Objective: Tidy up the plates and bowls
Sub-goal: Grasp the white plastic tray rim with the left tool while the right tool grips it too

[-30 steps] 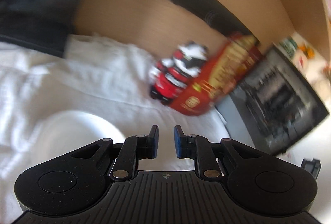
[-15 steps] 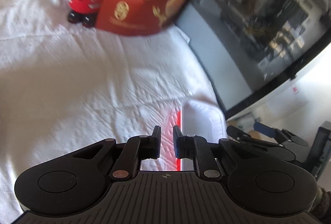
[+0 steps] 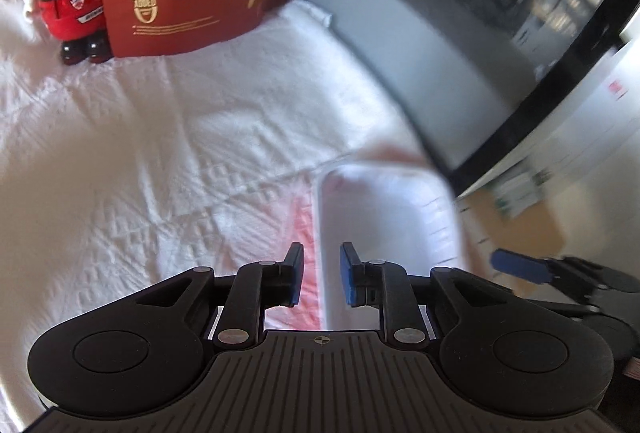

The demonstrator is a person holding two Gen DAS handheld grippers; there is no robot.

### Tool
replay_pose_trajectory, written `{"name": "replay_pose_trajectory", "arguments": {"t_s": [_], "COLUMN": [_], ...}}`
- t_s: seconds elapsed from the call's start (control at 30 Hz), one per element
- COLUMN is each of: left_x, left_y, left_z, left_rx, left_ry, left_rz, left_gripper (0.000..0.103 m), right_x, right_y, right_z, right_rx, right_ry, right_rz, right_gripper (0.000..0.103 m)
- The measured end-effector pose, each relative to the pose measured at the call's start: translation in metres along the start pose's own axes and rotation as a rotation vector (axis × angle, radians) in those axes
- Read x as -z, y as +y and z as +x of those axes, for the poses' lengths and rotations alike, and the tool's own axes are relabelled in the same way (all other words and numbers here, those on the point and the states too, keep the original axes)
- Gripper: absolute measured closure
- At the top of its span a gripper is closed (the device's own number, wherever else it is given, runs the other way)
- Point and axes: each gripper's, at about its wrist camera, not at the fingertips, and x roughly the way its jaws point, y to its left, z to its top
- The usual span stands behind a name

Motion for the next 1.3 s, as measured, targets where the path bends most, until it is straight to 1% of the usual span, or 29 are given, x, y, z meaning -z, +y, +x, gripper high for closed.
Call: {"name": "replay_pose_trajectory", "arguments": {"t_s": [0.03,0.07,0.13,0.17,0.2,0.27,0.3,0.33,0.4,0.47,0.6,0.73,0.83,0.93,1.03,1.17,1.3], "left_x": [0.001,0.002,0.004,0.005,0.007,0.011,0.014,0.017,0.023,0.027,0.04,0.064,0.081,0.088,0.097,0.105,0.104], "left_y": [0.0,0.0,0.005,0.006,0.007,0.011,0.014,0.018,0.026,0.04,0.083,0.131,0.157,0.176,0.191,0.199,0.201], "left_z": [0.005,0.009,0.017,0.021,0.025,0.033,0.035,0.034,0.026,0.015,-0.018,-0.054,-0.076,-0.081,-0.08,-0.073,-0.069], "left_rx": [-0.021,-0.026,0.005,0.02,0.037,0.074,0.089,0.103,0.09,0.069,0.023,-0.044,-0.109,-0.167,-0.19,-0.18,-0.169], "left_ry": [0.006,0.016,0.034,0.054,0.073,0.109,0.12,0.123,0.111,0.095,0.04,-0.024,-0.045,-0.03,-0.006,0.025,0.027], "left_rz": [0.0,-0.008,-0.031,-0.034,-0.035,-0.046,-0.059,-0.074,-0.086,-0.108,-0.206,-0.329,-0.375,-0.411,-0.458,-0.469,-0.455], "left_gripper": [0.081,0.081,0.08,0.08,0.08,0.08,0.082,0.083,0.083,0.083,0.083,0.086,0.086,0.086,0.086,0.086,0.086], "right_x": [0.002,0.004,0.006,0.006,0.006,0.006,0.006,0.006,0.006,0.005,-0.004,-0.007,-0.003,0.005,0.013,0.023,0.027], "right_y": [0.002,0.003,0.006,0.007,0.009,0.013,0.014,0.016,0.024,0.036,0.075,0.122,0.161,0.194,0.221,0.235,0.238], "right_z": [0.003,0.004,0.011,0.013,0.016,0.023,0.026,0.029,0.031,0.03,0.03,0.036,0.042,0.049,0.058,0.067,0.066], "right_rx": [-0.002,-0.004,-0.011,-0.016,-0.021,-0.033,-0.035,-0.038,-0.043,-0.051,-0.101,-0.195,-0.274,-0.326,-0.357,-0.364,-0.354], "right_ry": [0.008,0.015,0.037,0.05,0.064,0.095,0.11,0.126,0.142,0.141,0.126,0.132,0.144,0.161,0.191,0.236,0.222], "right_rz": [0.001,0.0,-0.006,-0.007,-0.01,-0.018,-0.017,-0.014,-0.027,-0.066,-0.15,-0.221,-0.278,-0.327,-0.362,-0.373,-0.37], "right_gripper": [0.043,0.044,0.053,0.055,0.061,0.07,0.074,0.075,0.077,0.077,0.077,0.077,0.077,0.077,0.077,0.076,0.075]}}
